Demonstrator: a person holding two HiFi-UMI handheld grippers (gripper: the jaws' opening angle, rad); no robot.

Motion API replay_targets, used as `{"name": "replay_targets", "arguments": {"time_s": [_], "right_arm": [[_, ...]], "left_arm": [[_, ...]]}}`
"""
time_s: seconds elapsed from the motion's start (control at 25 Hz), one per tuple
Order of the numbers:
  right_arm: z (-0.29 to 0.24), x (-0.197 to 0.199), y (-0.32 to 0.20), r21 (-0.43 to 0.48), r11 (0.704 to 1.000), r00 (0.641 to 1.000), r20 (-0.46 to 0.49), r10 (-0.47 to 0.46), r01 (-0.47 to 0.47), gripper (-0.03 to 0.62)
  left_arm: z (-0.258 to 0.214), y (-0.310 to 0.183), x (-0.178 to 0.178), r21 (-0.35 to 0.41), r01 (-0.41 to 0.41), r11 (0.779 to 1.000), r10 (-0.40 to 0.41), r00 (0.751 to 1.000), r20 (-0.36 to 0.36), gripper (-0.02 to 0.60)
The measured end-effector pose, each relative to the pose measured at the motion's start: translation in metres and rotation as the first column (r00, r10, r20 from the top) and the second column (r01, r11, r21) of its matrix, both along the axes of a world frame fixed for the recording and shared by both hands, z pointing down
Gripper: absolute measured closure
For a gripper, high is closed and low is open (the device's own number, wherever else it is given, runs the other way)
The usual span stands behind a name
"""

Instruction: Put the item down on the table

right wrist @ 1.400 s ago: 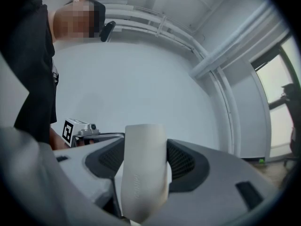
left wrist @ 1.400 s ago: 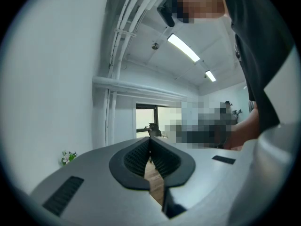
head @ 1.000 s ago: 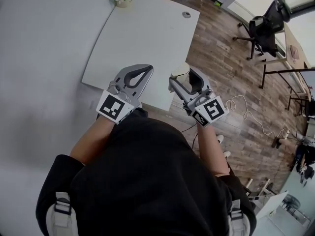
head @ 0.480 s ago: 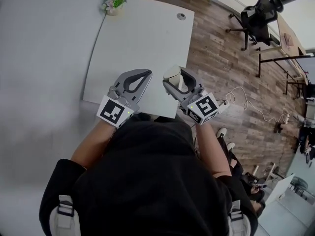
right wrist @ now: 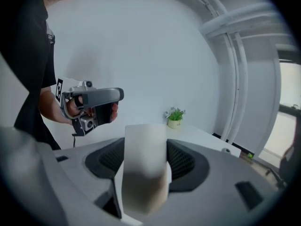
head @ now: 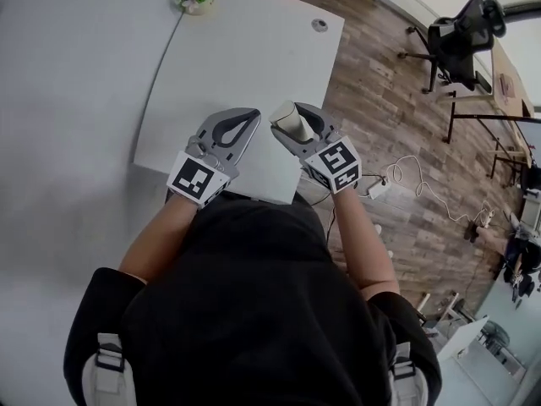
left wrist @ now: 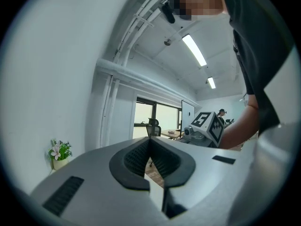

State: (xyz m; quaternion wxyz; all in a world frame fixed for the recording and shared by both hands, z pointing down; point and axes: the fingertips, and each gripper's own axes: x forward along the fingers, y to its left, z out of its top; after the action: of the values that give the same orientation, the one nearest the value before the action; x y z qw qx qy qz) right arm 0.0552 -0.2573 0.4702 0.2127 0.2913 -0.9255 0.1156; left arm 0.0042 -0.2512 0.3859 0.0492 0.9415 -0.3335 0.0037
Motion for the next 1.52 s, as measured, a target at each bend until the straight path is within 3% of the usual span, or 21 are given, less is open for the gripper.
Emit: {"name": "replay_targets", "arguments": {"time_s": [0.44,0.64,0.8,1.0,1.52], "right_arm": [[0.092,-0.010,-0.037,-0.120,0.981,0.975,-0.144,-0.170,0.154,0.313],[0.133,-0.014,-0.044,-0.178,0.963,0.946,-0.217,-0.240,0.204,0.313],[0.169,-0.013,-0.051,-0.217,0.948,0.910,-0.293,-0.292,0.235,0.313],[0.212,-0.009,-0.049,-0.270,0.922,0.838,-0.402,-0.369,0.277,0.313],[0.270,-0.025,-0.042,-0.335,0.880,0.745,-0.477,-0.466,0.336,0.313]], "left_arm": [[0.063,-0.040,-0.001,-0.033,0.063,0.997,-0.063,0.998,0.010,0.588],[0.089,-0.051,-0.005,-0.048,0.103,0.994,-0.100,0.993,0.056,0.588],[0.115,-0.062,-0.009,-0.082,0.136,0.987,-0.130,0.989,0.070,0.588],[0.131,-0.066,-0.009,-0.105,0.162,0.981,-0.154,0.984,0.084,0.588],[0.145,-0.062,-0.017,-0.141,0.205,0.968,-0.192,0.976,0.106,0.588]]}}
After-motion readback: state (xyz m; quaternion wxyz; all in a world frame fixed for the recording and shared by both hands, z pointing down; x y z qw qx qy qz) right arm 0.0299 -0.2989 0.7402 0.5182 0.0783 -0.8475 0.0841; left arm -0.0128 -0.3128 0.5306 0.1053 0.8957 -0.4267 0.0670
